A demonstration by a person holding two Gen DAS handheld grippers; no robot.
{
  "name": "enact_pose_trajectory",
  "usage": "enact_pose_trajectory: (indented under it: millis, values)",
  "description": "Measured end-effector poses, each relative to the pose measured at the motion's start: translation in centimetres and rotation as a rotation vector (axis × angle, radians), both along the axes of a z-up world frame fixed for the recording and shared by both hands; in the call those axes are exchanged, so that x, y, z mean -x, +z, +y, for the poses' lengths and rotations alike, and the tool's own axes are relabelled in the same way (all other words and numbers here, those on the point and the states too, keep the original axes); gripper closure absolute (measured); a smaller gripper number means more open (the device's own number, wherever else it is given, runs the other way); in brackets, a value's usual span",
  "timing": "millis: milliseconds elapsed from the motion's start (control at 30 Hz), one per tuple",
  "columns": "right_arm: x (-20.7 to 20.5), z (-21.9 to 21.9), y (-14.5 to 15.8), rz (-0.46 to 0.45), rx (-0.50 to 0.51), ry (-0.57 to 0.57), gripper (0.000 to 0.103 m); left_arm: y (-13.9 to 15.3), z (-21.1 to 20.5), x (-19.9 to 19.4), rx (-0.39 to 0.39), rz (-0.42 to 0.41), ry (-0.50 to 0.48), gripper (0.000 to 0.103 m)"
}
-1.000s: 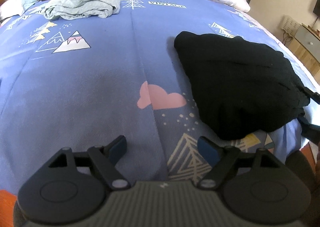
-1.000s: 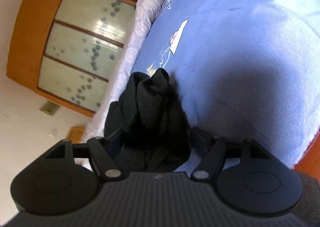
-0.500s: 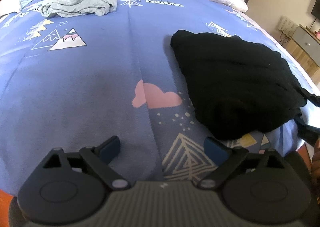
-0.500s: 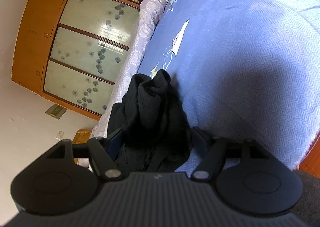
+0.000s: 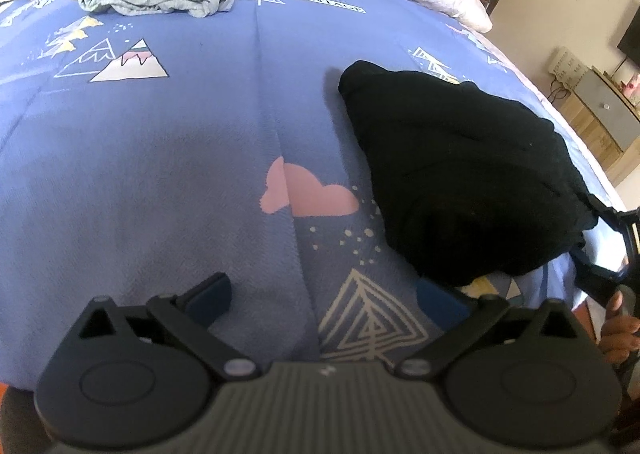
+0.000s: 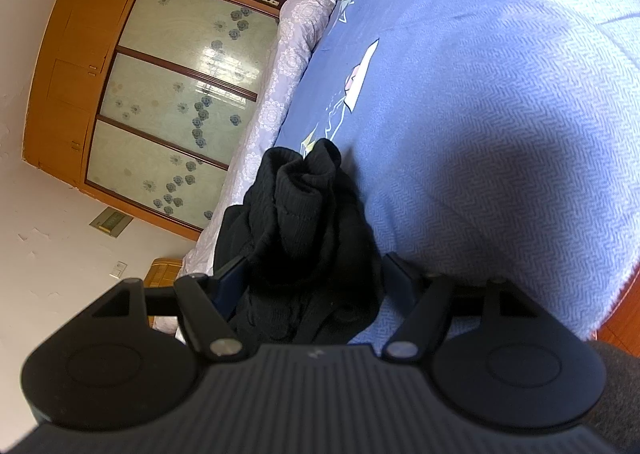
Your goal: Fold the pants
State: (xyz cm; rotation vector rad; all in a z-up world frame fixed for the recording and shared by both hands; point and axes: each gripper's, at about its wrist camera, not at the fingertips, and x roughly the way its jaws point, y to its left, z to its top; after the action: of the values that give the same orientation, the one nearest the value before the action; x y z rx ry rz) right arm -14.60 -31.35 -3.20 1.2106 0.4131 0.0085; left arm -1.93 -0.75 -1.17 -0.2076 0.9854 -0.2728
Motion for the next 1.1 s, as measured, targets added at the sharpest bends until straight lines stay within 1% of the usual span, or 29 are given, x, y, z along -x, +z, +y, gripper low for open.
enact_pose_trajectory:
  millis: [267, 633, 967, 1100]
  values:
    - [0.03, 0.02, 0.0, 0.0, 0.001, 0.0, 0.028, -0.05, 0.42, -0.08, 0.021, 0.002, 0.002, 0.0]
    - [0.0, -0.03, -0.07, 0.0, 0.001, 0.001, 0.028, -0.07, 0.4, -0.1, 0.018, -0.001, -0.004, 0.0]
    - [0.14, -0.52, -0.03, -0.005, -0.005, 0.004, 0.028, 0.0, 0.12, -0.08, 0.006, 0.001, -0.008, 0.0]
    - [0.14, -0.57, -0.08, -0.005, -0.005, 0.004, 0.028, -0.01, -0.21, 0.0, -0.018, -0.005, -0.023, 0.0]
